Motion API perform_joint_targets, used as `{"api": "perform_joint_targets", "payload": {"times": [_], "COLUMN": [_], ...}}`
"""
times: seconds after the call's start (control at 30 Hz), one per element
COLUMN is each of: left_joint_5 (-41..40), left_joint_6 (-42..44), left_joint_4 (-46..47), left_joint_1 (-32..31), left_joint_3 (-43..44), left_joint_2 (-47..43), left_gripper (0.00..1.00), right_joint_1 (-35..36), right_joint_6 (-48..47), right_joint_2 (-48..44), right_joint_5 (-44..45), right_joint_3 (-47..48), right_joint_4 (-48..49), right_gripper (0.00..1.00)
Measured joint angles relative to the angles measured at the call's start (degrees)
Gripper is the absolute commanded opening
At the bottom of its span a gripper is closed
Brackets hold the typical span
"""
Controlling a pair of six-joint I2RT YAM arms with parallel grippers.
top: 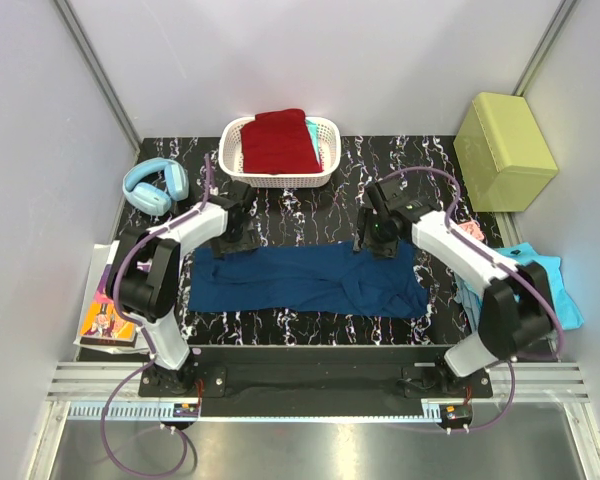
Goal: Fold and stack the t-shirts
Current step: Fold the other side of the tshirt into a rectangle, then rotate the tshirt 90 degrees
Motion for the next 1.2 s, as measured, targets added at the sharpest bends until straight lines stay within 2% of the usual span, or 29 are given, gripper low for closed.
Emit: {"api": "perform_joint_targets", "payload": {"times": [0.13,0.33,0.53,0.93,1.2], "left_joint_5": [0.02,0.07,0.11,0.83,1.95], "left_joint_6": [0.04,0.07,0.46,0.44,1.07], "left_joint_4": [0.26,0.5,0.5,0.39,-2.16], "left_joint_1": [-0.28,0.72,4.2,4.63,6.14], "left_joint_3": [-0.04,-0.87,-0.87,-0.66,6.64], "left_joint_2": [-0.04,-0.76,-0.83,2.47,7.76], "left_gripper": [0.7,0.7,0.7,0.68,0.66], "right_joint_1": [-1.73,-5.81,-12.33,-12.24,-14.29], "right_joint_6": [0.9,1.84,2.8,3.93,4.72], "right_joint_2": [8.26,16.74,19.76,21.4,25.16], "right_joint_5": [3.1,4.87,4.96,5.2,5.09], "right_joint_3": [1.4,2.34,4.07,3.26,8.87], "right_joint_4": [1.49,4.02,5.95,7.19,5.6], "right_gripper": [0.66,0.65,0.64,0.64,0.63]}}
